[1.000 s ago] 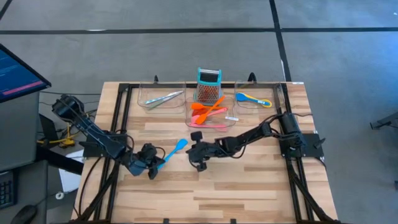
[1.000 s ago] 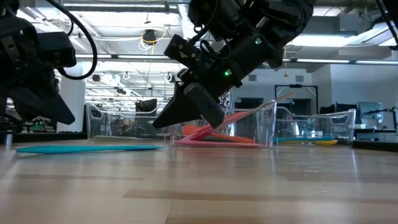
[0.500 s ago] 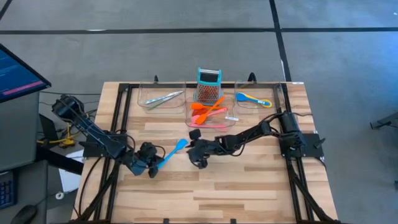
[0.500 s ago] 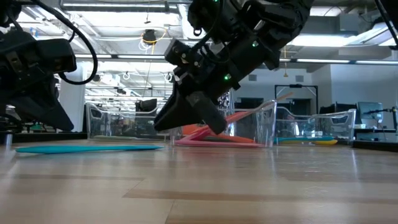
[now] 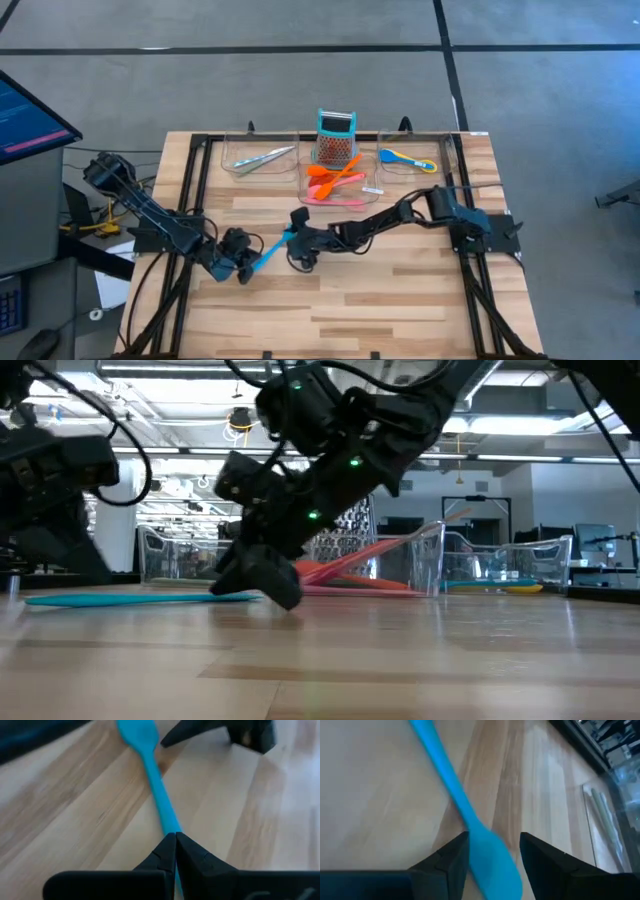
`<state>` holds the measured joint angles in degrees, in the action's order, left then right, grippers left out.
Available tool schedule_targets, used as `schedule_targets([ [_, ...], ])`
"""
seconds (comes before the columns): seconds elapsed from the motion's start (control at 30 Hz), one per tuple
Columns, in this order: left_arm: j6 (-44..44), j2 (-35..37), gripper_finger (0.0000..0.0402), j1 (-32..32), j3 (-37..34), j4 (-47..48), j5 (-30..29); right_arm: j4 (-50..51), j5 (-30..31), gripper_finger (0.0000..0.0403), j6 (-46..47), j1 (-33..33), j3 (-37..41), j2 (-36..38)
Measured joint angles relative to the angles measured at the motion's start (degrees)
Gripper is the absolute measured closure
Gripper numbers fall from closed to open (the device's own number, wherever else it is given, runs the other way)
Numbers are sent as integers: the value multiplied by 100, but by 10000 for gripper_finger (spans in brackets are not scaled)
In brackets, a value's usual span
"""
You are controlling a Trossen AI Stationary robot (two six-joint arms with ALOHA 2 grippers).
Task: Pick & Place Kitchen Items
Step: Put the blue spatula into the middle transparent bin
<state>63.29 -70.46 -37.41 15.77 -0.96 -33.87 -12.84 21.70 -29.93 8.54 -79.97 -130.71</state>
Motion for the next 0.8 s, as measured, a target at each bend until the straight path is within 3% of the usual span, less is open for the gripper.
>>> schedule_targets([
  [0.3, 269, -20, 400, 0, -245, -1, 131, 1486, -173, 225, -49, -101, -763, -136],
  [0.8, -20, 79, 400, 0, -23, -41, 78, 2833, -160, 254, -65, -71, -1245, -136],
])
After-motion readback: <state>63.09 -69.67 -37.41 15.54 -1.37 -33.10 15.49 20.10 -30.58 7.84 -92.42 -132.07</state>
